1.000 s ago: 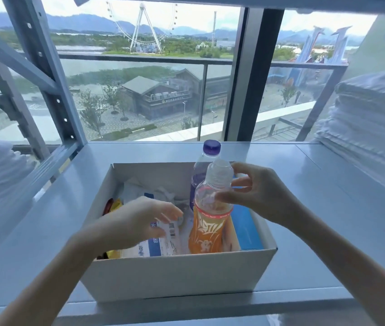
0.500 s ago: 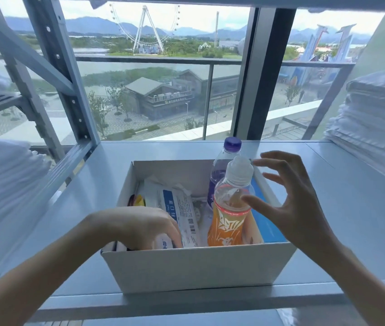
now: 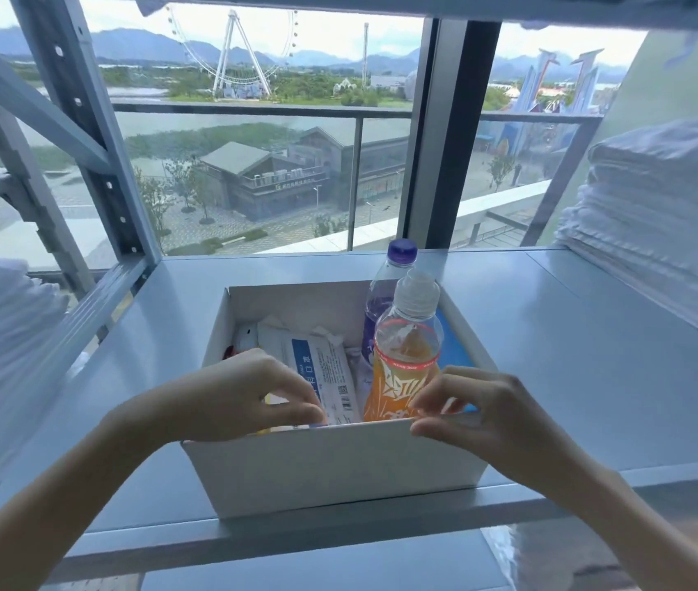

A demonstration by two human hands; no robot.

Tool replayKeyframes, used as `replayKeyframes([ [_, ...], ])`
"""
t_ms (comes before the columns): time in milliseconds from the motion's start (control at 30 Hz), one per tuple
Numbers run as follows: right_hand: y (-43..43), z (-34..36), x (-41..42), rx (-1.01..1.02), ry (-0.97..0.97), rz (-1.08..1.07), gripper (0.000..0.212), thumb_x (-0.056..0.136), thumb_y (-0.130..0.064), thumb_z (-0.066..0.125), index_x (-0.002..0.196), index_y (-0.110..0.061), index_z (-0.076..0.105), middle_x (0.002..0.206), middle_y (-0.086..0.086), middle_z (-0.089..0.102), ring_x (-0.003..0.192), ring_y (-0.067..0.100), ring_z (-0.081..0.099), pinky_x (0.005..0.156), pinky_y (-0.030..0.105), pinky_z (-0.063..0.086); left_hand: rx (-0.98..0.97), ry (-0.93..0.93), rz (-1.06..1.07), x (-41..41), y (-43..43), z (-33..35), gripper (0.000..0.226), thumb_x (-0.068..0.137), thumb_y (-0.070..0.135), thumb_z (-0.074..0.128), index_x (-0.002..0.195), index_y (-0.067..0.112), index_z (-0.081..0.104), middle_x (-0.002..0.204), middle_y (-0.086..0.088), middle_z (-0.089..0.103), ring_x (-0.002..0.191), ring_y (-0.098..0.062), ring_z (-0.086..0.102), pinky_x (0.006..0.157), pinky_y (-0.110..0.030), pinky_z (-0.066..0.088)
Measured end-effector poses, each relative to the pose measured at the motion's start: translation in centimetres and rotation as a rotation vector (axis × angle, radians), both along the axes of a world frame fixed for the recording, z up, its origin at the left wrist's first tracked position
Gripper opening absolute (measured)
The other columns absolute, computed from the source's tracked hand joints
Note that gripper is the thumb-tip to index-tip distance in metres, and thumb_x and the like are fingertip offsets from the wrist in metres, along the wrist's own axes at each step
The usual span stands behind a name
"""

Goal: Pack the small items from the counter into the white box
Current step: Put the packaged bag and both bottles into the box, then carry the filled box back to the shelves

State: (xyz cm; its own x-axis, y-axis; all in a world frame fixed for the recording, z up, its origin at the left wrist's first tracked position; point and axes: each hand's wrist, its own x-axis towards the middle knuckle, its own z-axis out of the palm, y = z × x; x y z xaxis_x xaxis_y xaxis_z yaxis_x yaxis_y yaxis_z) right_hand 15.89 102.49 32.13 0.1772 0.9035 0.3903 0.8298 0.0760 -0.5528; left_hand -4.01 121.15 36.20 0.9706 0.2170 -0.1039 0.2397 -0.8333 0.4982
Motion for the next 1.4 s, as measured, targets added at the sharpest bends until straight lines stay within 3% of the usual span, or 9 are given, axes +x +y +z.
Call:
replayKeyframes([
  [167,0.2,-0.2,-0.2,-0.086,-0.178,-0.025,0.037,0.069,-0.065,0.056,0.083,-0.032,0.06,0.077,-0.023,0.059,0.07,-0.004,0.053,0.065,0.025,0.047,0.3,0.004,0.093,-1.6,-3.5,-2.0,0.077,0.06,0.089,0.03,0.116,0.041,0.053,0.111,0.023,0.062,0.096,0.0,0.058,0.082,-0.027,0.047],
  [267,0.4,-0.1,-1.2,-0.135,-0.334,-0.061,0.039,0.065,-0.063,0.066,0.088,-0.033,0.056,0.079,-0.023,0.059,0.071,-0.001,0.053,0.054,0.022,0.035,0.489,-0.118,0.213,-1.3,-5.3,-3.4,0.048,0.074,0.067,0.057,0.109,0.035,0.051,0.104,0.018,0.059,0.093,-0.01,0.057,0.073,-0.031,0.04],
  [333,0.4,-1.0,-1.6,-0.096,-0.523,-0.103,0.045,0.058,-0.059,0.076,0.083,-0.029,0.054,0.078,-0.018,0.064,0.065,0.009,0.06,0.045,0.018,0.022,0.608,-0.209,0.249,-0.9,-6.1,-4.6,0.046,0.064,0.053,0.077,0.095,0.027,0.055,0.087,0.013,0.061,0.079,-0.014,0.061,0.064,-0.029,0.04],
  [400,0.4,-1.9,-2.0,-0.047,-0.648,-0.177,0.054,0.046,-0.057,0.082,0.076,-0.024,0.052,0.069,-0.013,0.063,0.056,0.014,0.06,0.043,0.018,0.025,0.683,-0.293,0.311,-0.4,-6.6,-6.2,0.05,0.045,0.04,0.089,0.079,0.022,0.056,0.07,0.01,0.06,0.063,-0.016,0.06,0.054,-0.025,0.036],
  [467,0.5,-2.8,-2.1,0.02,-0.693,-0.238,0.053,0.041,-0.05,0.086,0.073,-0.021,0.055,0.068,-0.009,0.062,0.058,0.016,0.059,0.049,0.023,0.037,0.729,-0.355,0.4,0.2,-7.4,-7.6,0.044,0.046,0.028,0.087,0.075,0.019,0.055,0.069,0.007,0.06,0.065,-0.02,0.059,0.058,-0.029,0.036],
  [600,0.2,-4.6,-2.9,0.144,-0.669,-0.37,0.051,0.043,-0.04,0.087,0.077,-0.018,0.057,0.074,-0.005,0.061,0.07,0.021,0.057,0.065,0.031,0.033,0.79,-0.468,0.546,1.0,-8.4,-9.3,0.04,0.049,0.02,0.083,0.077,0.016,0.056,0.077,0.001,0.06,0.074,-0.024,0.055,0.069,-0.031,0.029],
  [800,0.6,-5.2,-4.2,0.204,-0.593,-0.466,0.056,0.038,-0.038,0.089,0.078,-0.018,0.056,0.079,-0.001,0.061,0.071,0.024,0.053,0.069,0.031,0.024,0.884,-0.409,0.632,1.5,-9.4,-10.0,0.051,0.043,0.014,0.08,0.087,0.011,0.054,0.085,-0.007,0.056,0.08,-0.028,0.046,0.078,-0.037,0.033],
  [1200,0.3,-3.8,-4.2,0.25,-0.429,-0.412,0.053,0.03,-0.029,0.088,0.067,-0.02,0.05,0.071,-0.01,0.053,0.073,0.015,0.043,0.066,0.027,0.014,0.754,-0.529,0.551,1.2,-9.3,-7.5,0.052,0.038,0.006,0.079,0.075,0.017,0.044,0.075,0.001,0.052,0.071,-0.023,0.05,0.061,-0.03,0.009],
  [1400,-0.8,-1.3,-4.5,0.294,-0.396,-0.325,0.051,0.033,-0.03,0.088,0.071,-0.02,0.055,0.072,-0.009,0.055,0.075,0.013,0.038,0.067,0.023,0.014,0.74,-0.604,0.49,-0.3,-9.4,-5.7,0.053,0.04,0.015,0.083,0.083,0.019,0.053,0.084,0.004,0.054,0.082,-0.019,0.045,0.067,-0.031,0.022],
])
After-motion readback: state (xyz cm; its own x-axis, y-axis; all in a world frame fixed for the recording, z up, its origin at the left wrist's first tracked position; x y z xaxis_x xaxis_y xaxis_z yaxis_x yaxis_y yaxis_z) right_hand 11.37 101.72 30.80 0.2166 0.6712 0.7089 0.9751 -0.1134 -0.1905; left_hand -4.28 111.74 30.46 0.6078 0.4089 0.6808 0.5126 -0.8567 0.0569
